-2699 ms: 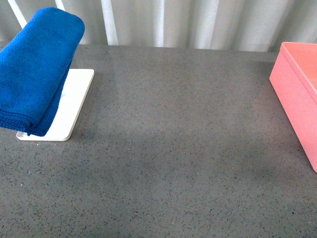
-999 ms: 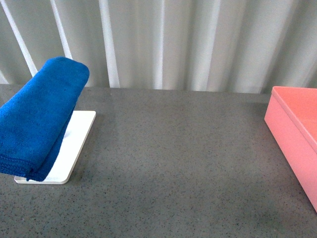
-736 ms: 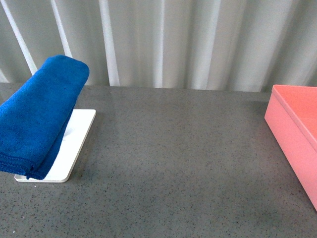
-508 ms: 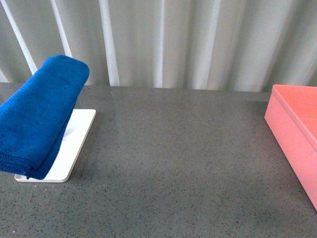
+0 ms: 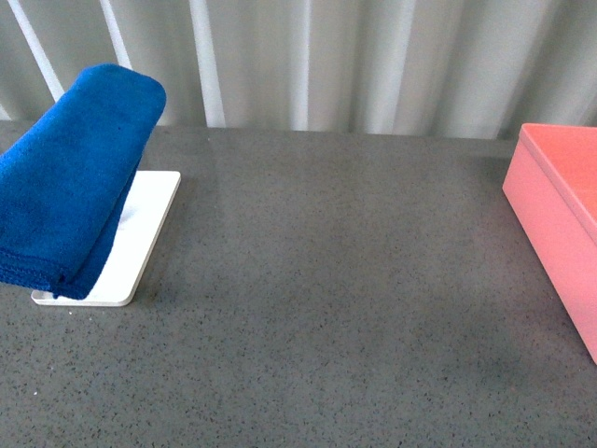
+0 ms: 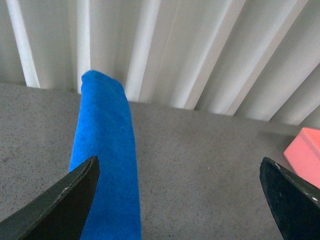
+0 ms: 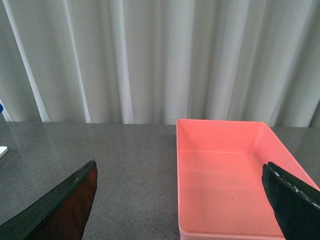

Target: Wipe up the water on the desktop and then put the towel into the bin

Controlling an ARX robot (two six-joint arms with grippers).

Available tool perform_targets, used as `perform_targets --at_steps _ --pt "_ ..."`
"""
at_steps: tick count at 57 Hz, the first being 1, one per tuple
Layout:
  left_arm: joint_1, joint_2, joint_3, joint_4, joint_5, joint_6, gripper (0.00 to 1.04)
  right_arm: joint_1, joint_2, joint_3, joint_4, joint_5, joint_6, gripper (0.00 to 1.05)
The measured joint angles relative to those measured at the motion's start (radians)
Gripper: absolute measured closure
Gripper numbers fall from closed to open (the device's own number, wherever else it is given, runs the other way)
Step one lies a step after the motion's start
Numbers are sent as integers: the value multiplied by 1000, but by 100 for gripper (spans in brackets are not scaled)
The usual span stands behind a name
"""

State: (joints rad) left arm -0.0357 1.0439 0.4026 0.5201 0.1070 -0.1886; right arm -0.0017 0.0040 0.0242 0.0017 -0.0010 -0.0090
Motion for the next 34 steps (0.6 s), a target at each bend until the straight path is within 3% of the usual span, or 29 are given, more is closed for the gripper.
perform_targets --at_steps 12,27,34 --pt "-8 388 324 -96 -30 125 7 0 0 0 0 0 0 7" --pt "6 705 685 -286 20 348 7 0 0 0 0 0 0 7" --pt "17 813 822 -385 -42 436 7 0 0 0 0 0 0 7"
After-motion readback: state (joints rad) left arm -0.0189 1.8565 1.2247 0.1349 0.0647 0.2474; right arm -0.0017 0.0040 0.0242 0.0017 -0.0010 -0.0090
